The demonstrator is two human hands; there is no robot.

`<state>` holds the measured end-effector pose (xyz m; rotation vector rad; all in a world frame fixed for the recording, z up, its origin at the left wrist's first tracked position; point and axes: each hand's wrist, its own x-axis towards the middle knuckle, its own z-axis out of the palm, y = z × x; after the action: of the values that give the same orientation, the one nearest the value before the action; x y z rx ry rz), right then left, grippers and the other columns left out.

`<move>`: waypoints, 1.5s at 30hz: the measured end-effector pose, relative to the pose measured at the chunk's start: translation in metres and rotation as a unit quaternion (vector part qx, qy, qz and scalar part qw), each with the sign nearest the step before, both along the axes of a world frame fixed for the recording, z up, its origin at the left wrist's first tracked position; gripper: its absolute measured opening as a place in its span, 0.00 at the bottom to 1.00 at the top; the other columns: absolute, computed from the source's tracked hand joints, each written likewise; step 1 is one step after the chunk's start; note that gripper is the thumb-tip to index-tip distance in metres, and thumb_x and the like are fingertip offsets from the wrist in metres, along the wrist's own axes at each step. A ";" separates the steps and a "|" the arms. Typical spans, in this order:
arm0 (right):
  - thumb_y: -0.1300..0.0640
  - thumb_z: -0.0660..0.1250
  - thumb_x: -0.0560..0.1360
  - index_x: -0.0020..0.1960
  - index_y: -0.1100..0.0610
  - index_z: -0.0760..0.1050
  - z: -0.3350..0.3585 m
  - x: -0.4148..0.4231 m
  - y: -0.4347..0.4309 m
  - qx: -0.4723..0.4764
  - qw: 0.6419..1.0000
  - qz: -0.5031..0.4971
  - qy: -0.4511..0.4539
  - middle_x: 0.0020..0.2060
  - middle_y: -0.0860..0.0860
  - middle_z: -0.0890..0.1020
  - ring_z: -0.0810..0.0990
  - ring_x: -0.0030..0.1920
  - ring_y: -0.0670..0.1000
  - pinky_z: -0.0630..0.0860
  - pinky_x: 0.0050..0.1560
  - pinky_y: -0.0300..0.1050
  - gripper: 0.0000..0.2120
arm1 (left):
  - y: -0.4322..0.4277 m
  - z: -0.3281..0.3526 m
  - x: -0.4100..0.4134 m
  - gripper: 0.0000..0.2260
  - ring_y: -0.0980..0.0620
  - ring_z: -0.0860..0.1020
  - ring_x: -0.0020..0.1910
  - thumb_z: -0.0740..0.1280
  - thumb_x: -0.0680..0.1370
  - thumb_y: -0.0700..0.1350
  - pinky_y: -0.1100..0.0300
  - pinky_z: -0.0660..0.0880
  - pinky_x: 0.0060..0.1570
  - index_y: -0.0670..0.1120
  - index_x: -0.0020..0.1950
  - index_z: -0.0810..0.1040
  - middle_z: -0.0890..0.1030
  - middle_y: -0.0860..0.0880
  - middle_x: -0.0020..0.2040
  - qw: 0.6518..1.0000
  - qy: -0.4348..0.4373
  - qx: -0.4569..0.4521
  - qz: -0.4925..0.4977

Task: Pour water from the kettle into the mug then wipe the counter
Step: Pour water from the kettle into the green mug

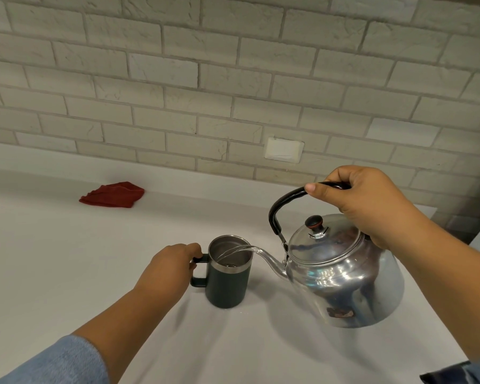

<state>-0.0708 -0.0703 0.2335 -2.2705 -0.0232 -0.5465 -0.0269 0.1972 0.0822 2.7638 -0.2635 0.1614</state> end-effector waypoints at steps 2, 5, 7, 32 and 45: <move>0.40 0.74 0.64 0.36 0.52 0.78 0.002 0.000 0.002 -0.008 1.000 0.002 0.000 0.28 0.47 0.74 0.71 0.29 0.46 0.66 0.32 0.41 0.16 | 0.000 0.000 0.000 0.14 0.48 0.78 0.50 0.59 0.80 0.39 0.59 0.74 0.51 0.49 0.63 0.74 0.81 0.46 0.55 1.000 -0.001 0.002 0.000; 0.40 0.74 0.64 0.37 0.52 0.79 0.003 0.000 0.003 -0.016 1.000 0.000 0.005 0.27 0.47 0.73 0.70 0.28 0.46 0.65 0.32 0.40 0.16 | 0.000 0.001 0.000 0.13 0.48 0.78 0.50 0.59 0.80 0.40 0.59 0.74 0.51 0.49 0.63 0.74 0.81 0.47 0.55 1.000 0.000 0.008 -0.002; 0.40 0.73 0.64 0.37 0.52 0.78 0.004 -0.001 0.003 -0.018 1.000 -0.001 0.006 0.27 0.47 0.73 0.69 0.28 0.46 0.64 0.31 0.40 0.15 | 0.000 0.000 0.001 0.13 0.48 0.78 0.51 0.59 0.80 0.41 0.58 0.75 0.52 0.49 0.63 0.74 0.81 0.47 0.55 1.000 -0.001 0.011 -0.003; 0.41 0.72 0.66 0.37 0.55 0.78 0.019 -0.007 0.015 -0.099 0.995 -0.001 0.034 0.26 0.48 0.70 0.67 0.27 0.46 0.62 0.29 0.40 0.17 | 0.001 -0.005 0.004 0.13 0.49 0.78 0.49 0.60 0.80 0.41 0.59 0.74 0.50 0.50 0.62 0.75 0.81 0.47 0.54 1.000 -0.007 0.003 0.000; 0.42 0.73 0.67 0.35 0.52 0.76 0.026 -0.008 0.022 -0.119 0.992 0.012 0.036 0.26 0.47 0.71 0.68 0.29 0.46 0.62 0.29 0.40 0.13 | 0.001 -0.005 0.005 0.12 0.49 0.79 0.49 0.60 0.80 0.41 0.59 0.75 0.50 0.50 0.62 0.75 0.81 0.48 0.54 1.000 -0.012 0.001 -0.004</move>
<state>-0.0785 -0.0483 0.2590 -2.5162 -0.0845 -0.4699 -0.0222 0.1982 0.0771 2.7647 -0.2809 0.1934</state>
